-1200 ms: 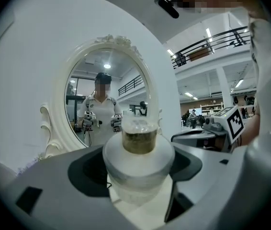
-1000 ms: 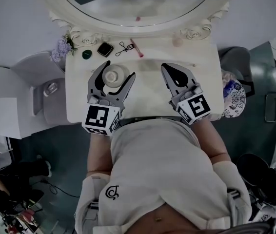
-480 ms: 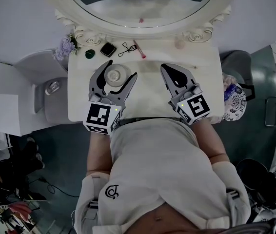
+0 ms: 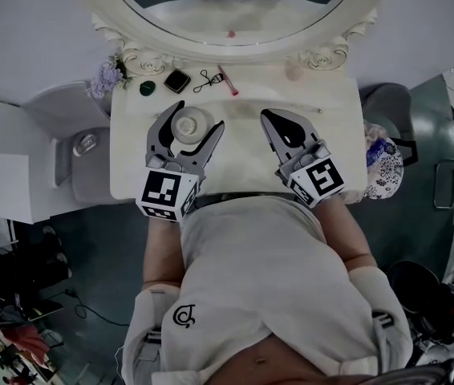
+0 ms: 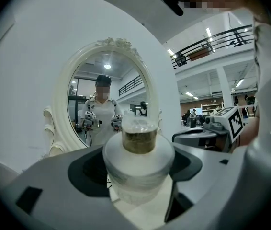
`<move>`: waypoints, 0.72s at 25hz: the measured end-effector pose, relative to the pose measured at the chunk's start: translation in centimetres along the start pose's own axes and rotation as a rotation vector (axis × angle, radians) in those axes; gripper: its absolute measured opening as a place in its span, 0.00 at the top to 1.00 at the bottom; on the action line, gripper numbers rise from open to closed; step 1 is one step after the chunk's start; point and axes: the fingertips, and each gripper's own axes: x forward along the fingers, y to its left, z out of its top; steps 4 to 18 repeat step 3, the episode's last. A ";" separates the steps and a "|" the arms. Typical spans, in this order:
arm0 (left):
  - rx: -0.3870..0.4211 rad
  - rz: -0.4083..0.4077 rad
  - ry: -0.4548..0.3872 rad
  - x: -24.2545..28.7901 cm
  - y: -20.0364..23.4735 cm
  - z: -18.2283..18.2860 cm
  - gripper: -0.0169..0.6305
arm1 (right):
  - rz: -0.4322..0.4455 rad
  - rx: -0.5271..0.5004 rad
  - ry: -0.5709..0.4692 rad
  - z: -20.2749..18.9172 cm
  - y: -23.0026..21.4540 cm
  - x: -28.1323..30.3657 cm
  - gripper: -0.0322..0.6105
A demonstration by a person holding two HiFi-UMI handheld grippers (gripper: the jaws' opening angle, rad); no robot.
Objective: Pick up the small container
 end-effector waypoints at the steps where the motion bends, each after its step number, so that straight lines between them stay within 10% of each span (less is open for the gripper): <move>1: -0.002 0.000 -0.001 -0.1 -0.1 0.0 0.43 | 0.001 -0.001 0.001 0.0 0.1 -0.2 0.94; 18: -0.005 -0.001 -0.002 -0.3 -0.4 0.0 0.43 | 0.001 -0.001 0.003 -0.1 0.3 -0.6 0.94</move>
